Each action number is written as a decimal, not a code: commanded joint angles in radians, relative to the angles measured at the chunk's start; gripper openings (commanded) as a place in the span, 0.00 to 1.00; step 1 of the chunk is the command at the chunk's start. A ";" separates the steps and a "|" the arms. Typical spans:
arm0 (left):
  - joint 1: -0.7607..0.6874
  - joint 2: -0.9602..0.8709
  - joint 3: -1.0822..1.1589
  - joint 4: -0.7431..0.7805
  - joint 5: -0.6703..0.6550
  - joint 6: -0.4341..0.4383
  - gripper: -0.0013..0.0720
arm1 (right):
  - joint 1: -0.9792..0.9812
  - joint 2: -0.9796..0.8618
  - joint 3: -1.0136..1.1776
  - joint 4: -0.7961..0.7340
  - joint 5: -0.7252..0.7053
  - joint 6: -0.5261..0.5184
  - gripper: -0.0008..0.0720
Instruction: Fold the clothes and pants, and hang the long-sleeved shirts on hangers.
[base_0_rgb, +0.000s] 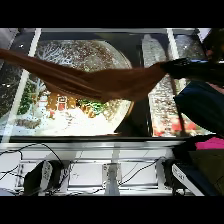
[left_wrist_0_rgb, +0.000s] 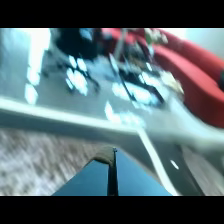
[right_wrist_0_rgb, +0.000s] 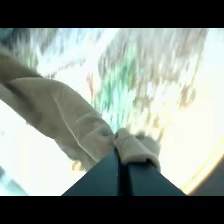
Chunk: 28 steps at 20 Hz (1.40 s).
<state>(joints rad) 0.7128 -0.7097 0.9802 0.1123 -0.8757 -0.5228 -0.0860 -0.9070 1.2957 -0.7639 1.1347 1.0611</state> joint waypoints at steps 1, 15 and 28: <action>0.048 0.160 0.012 -0.016 0.187 0.014 0.05 | -0.037 0.209 0.119 -0.088 -0.015 0.058 0.03; 0.050 0.392 0.011 -0.008 0.451 0.013 0.04 | -0.069 0.312 0.386 -0.465 0.168 0.351 0.03; 0.043 0.167 0.010 0.297 0.051 -0.241 0.04 | -0.069 0.121 0.079 -0.460 0.227 0.370 0.03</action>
<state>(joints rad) 0.7605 -0.4484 0.9897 0.3656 -0.7082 -0.7086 -0.1551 -0.7498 1.4979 -1.2247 1.4574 1.4265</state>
